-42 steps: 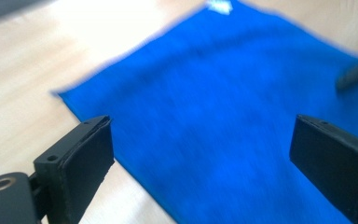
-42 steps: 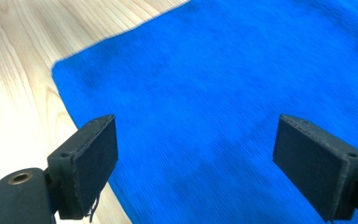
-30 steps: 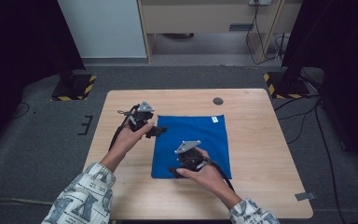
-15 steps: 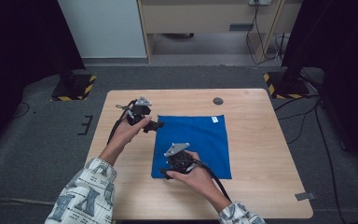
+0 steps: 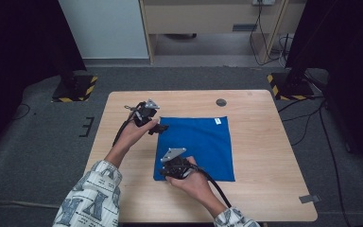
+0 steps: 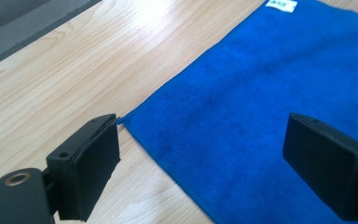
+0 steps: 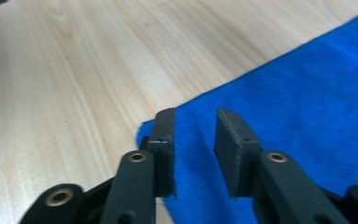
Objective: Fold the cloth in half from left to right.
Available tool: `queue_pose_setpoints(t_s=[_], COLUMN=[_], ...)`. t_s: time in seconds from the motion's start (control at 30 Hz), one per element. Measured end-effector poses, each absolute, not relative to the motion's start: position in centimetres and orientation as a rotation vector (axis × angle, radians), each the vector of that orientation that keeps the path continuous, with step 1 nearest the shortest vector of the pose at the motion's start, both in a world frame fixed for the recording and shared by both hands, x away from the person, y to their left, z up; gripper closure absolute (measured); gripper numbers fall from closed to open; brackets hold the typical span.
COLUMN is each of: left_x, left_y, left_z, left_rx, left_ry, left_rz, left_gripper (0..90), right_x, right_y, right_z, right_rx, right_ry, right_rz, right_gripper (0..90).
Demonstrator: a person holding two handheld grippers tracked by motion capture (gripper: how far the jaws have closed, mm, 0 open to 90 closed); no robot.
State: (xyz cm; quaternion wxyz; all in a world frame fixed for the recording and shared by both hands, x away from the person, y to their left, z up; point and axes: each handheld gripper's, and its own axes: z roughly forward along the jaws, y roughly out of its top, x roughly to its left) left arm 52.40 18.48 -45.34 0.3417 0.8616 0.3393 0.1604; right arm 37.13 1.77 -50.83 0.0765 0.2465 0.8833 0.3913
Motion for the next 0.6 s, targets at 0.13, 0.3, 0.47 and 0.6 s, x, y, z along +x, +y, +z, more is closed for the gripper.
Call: queue_pose_setpoints(t_s=[0.13, 0.3, 0.47, 0.6], left_x=[52.3, 52.3, 52.6, 52.7], left_y=[18.9, 19.4, 20.1, 20.4], left_z=[-45.0, -44.8, -45.0, -45.2], left_rx=[2.227, 2.205, 2.176, 2.161], left_ry=[0.888, 0.895, 0.924, 0.929], left_rz=[0.423, 0.421, 0.405, 0.395], left_gripper=[10.3, 10.3, 10.3, 10.3], right_x=[36.8, 36.6, 36.3, 36.4], right_y=[2.4, 3.6, 4.4, 4.7], right_z=[-50.8, -51.4, -52.0, -52.4], right_rx=[0.720, 0.725, 0.710, 0.715], right_ry=[2.646, 2.659, 2.685, 2.679], right_rz=[1.195, 1.171, 1.147, 1.106], right_gripper=[67.1, 57.6, 52.3, 47.7])
